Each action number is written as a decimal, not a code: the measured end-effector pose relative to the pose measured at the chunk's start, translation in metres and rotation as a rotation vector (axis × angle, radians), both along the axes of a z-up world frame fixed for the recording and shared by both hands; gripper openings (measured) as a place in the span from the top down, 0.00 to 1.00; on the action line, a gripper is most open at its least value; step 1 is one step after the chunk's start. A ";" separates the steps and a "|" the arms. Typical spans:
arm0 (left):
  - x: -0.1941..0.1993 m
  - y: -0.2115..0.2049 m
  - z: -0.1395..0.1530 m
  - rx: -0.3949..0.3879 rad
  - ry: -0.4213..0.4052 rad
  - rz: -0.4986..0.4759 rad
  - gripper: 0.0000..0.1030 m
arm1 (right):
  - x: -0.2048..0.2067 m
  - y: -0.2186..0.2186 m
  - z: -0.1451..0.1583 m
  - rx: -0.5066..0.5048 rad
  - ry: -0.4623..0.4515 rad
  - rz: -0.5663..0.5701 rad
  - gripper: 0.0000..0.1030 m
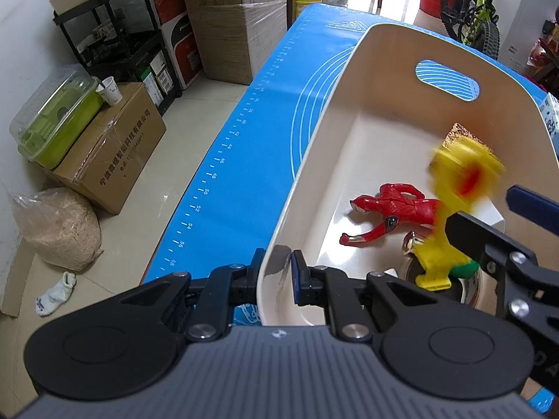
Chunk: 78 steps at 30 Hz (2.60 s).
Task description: Organize rigid objects
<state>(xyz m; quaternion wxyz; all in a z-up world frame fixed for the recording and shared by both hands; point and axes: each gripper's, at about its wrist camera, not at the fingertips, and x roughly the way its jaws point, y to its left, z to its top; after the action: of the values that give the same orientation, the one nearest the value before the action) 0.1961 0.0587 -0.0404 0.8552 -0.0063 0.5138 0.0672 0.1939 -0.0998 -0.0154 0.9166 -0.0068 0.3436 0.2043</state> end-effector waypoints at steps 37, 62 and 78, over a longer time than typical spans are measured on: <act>-0.133 -0.049 0.118 -0.020 -0.300 -0.166 0.22 | -0.151 -0.076 0.119 -0.033 -0.133 -0.334 0.02; -0.214 -0.074 0.092 0.002 -0.343 -0.243 0.22 | -0.266 -0.111 0.084 -0.027 -0.121 -0.449 0.02; -0.227 -0.077 0.043 -0.010 -0.316 -0.239 0.22 | -0.294 -0.114 0.036 -0.031 -0.134 -0.441 0.02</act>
<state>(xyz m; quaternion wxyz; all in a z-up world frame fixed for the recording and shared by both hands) -0.0311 -0.0185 0.0023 0.9271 0.0401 0.3705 -0.0393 -0.1000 -0.2133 0.0201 0.9596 0.0405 0.2783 -0.0071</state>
